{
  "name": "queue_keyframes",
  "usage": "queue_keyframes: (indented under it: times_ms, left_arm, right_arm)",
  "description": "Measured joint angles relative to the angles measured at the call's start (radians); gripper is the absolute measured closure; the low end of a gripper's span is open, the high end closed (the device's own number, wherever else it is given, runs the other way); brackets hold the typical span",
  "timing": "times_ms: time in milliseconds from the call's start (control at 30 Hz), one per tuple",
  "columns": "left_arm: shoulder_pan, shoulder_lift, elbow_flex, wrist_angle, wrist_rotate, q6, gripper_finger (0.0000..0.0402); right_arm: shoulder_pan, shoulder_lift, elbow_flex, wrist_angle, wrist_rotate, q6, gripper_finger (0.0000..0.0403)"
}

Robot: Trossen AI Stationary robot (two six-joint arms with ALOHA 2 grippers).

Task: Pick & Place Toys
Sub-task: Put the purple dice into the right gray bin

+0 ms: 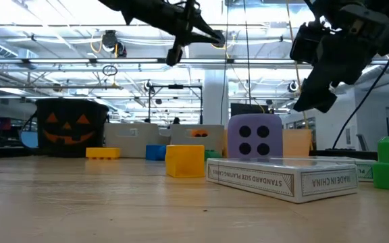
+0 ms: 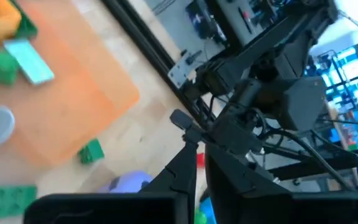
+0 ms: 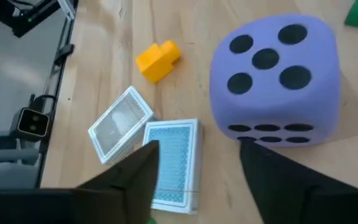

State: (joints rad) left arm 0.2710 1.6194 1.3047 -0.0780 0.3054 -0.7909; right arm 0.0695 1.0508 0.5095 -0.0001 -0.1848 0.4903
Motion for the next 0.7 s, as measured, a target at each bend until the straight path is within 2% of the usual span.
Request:
queue_keyframes:
  times_ms: [233,367,533,700]
  left_arm:
    - [-0.019,-0.012,0.001,-0.066,0.008,0.11,0.0342]
    - [-0.039,-0.008,0.0,-0.133,0.0,0.147,0.0331]
    - [-0.064,-0.008,0.0,-0.137,-0.001,0.214,0.0328]
    - [-0.073,-0.008,0.0,-0.183,-0.012,0.233,0.0329]
  right_arm:
    - [-0.049,0.033,0.0,-0.102,0.029,-0.095,0.0089]
    - [-0.083,0.044,0.0,-0.081,0.027,-0.119,0.0054]
    - [-0.113,0.019,0.007,-0.003,0.028,-0.169,0.0036]
    - [-0.116,-0.011,0.059,-0.035,0.028,-0.23,0.0035]
